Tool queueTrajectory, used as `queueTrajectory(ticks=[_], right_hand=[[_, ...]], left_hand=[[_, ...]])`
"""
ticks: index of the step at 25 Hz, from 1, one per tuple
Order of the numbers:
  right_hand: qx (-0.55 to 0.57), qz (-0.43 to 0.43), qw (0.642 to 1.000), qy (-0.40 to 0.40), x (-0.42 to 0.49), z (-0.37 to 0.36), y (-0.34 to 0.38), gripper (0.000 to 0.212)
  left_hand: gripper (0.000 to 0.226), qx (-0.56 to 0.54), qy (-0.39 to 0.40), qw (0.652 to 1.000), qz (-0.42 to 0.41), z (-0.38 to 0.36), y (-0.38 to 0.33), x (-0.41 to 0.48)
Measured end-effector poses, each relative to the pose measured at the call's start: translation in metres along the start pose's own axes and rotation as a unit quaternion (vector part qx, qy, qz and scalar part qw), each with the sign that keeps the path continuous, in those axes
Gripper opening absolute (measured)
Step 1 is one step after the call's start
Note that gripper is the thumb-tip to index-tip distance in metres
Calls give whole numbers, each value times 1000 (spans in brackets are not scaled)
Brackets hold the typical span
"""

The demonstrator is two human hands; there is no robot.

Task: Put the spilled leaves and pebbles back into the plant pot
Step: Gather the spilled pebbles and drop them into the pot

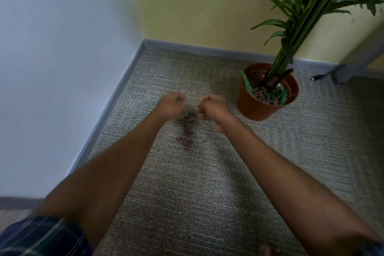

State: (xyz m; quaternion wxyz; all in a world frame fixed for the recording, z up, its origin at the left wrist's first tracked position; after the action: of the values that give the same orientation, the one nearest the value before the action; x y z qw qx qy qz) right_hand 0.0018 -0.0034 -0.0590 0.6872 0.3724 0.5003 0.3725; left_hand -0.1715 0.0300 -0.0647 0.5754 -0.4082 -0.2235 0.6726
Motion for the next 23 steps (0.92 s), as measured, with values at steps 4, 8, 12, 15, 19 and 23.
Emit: queueTrajectory(ticks=[4,8,12,15,19,23], right_hand=[[-283,156,944,68,7,-27,-26,35],[-445,274,843,127,9,-43,-45,63],[-535,347,760,127,5,-49,-55,67],[-535,368,754,102,0,-50,-52,51],[-515,361,771,97,-8,-50,-49,41],[-490,342,795,107,-15,-45,-52,31]], left_hand=[[54,193,69,976,-70,-7,36,-4],[57,316,112,931,-142,-28,62,-13],[81,364,125,910,-155,-34,71,-19],[74,344,83,920,-166,-34,69,-26],[42,334,9,918,-215,-30,62,-36],[27,295,7,930,-219,-29,62,-47]])
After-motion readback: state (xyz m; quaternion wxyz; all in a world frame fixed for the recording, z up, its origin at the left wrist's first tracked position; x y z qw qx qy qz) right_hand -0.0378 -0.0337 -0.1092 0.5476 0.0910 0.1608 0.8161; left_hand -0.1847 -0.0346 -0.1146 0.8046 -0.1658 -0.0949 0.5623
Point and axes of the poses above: each hand's wrist, its own x-axis towards the middle knuckle, its own z-axis out of the back of the hand, y = z × x, the point moved 4 cm from there along x, towards the middle knuckle, and after that the axes turned 5 degrees about -y, right-handed, at the moved point
